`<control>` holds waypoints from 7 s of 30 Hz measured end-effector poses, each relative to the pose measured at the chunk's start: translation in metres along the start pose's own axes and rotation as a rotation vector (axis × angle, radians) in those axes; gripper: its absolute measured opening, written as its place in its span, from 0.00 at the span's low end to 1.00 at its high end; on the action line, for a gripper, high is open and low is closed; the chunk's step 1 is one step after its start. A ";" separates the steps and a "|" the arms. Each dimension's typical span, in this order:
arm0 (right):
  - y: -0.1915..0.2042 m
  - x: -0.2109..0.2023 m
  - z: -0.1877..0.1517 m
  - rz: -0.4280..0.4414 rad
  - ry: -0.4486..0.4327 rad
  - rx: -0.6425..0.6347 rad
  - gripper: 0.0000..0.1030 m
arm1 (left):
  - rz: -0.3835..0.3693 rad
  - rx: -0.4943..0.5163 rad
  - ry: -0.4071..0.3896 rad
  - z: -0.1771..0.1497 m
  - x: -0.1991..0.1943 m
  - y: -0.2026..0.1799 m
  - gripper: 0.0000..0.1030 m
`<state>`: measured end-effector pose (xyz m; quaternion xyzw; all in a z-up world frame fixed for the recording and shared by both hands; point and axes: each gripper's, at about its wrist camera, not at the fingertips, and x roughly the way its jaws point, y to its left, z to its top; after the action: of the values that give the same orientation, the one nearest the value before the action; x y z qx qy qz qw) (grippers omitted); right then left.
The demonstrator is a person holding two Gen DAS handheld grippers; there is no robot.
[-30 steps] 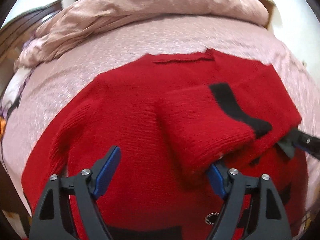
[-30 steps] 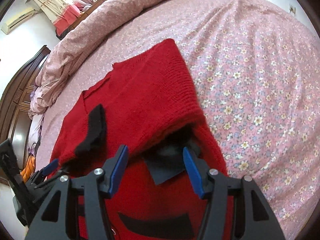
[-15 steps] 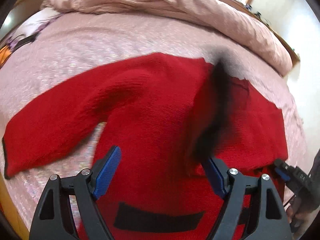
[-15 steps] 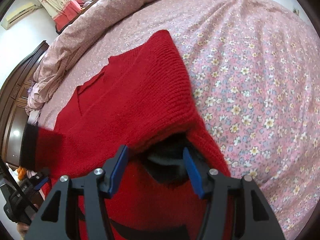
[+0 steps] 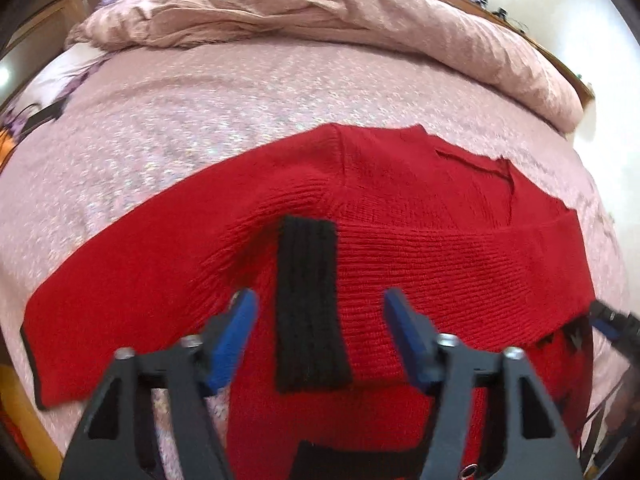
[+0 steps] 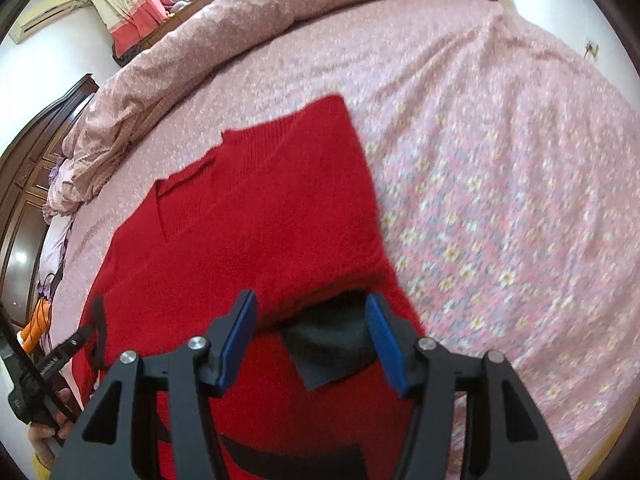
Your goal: Fold small clothes
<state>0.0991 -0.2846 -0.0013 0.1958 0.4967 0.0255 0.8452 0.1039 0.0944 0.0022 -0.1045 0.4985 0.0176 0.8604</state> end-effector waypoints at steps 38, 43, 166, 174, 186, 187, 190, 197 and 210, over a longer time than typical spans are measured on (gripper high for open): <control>0.003 0.023 0.023 -0.075 0.011 -0.121 0.60 | 0.018 0.003 0.006 0.005 0.031 0.014 0.26; 0.003 0.022 0.024 -0.069 0.006 -0.123 0.60 | 0.012 0.003 -0.014 0.010 0.040 0.010 0.27; 0.046 0.020 -0.050 -0.067 0.107 -0.211 0.65 | 0.291 -0.329 -0.190 -0.060 -0.042 0.178 0.00; 0.047 0.009 -0.052 -0.028 0.095 -0.191 0.65 | 0.250 -0.274 -0.375 -0.024 -0.097 0.158 0.00; 0.053 -0.008 -0.054 0.009 0.057 -0.206 0.65 | 0.079 -0.132 -0.466 0.023 -0.151 0.090 0.00; 0.053 -0.008 -0.054 0.009 0.057 -0.208 0.65 | 0.070 -0.140 -0.427 0.023 -0.145 0.090 0.00; 0.054 -0.009 -0.055 0.005 0.056 -0.215 0.65 | 0.060 -0.182 -0.338 0.017 -0.131 0.093 0.00; 0.052 -0.007 -0.055 -0.003 0.054 -0.216 0.65 | 0.057 -0.383 -0.179 -0.013 -0.103 0.111 0.23; 0.048 -0.003 -0.059 -0.009 0.070 -0.207 0.65 | 0.013 -0.678 -0.232 -0.022 -0.055 0.163 0.32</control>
<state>0.0549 -0.2224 -0.0073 0.1041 0.5216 0.0800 0.8430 0.0358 0.2537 0.0123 -0.3781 0.3642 0.1992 0.8275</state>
